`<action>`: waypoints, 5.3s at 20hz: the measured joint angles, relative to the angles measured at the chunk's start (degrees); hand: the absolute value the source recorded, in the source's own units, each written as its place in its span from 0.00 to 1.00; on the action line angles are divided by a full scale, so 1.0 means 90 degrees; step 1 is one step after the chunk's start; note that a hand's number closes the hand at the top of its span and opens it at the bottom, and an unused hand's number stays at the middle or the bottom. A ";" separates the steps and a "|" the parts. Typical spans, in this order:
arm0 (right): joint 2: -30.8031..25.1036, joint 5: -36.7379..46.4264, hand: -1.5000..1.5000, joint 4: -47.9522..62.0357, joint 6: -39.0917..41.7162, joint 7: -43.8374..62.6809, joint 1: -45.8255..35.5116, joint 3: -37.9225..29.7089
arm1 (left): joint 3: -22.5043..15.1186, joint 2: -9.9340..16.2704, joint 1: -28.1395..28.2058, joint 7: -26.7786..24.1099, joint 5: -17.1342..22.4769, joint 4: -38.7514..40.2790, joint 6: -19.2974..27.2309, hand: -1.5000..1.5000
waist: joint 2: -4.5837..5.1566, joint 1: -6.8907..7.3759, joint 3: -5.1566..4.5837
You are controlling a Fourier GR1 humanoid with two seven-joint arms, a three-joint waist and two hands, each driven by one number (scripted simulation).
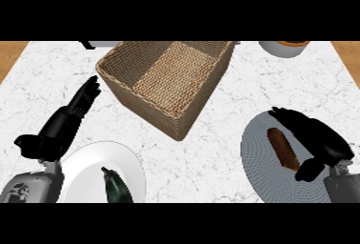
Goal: Pick the sweet potato from the placemat and place it in the basket
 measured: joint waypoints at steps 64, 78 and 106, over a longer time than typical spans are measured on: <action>0.2418 0.0601 1.00 0.0352 -0.4719 0.8349 -0.5045 0.3144 | -0.0328 -0.0489 -0.0800 -0.0019 -0.0349 0.0577 -0.0476 0.50 | -0.0001 0.1013 -0.0054; 0.2401 0.1411 1.00 0.2375 -0.5007 0.8802 -0.7176 0.1970 | -0.0220 -0.0486 -0.0859 -0.0108 -0.0369 0.0635 -0.0381 0.50 | 0.0074 0.0876 -0.0042; 0.2406 0.2216 0.00 0.4711 -0.7115 0.8570 -0.6958 0.1316 | 0.0047 -0.0357 -0.0356 -0.0140 -0.0353 0.0327 -0.0270 0.50 | 0.0047 0.0323 -0.0006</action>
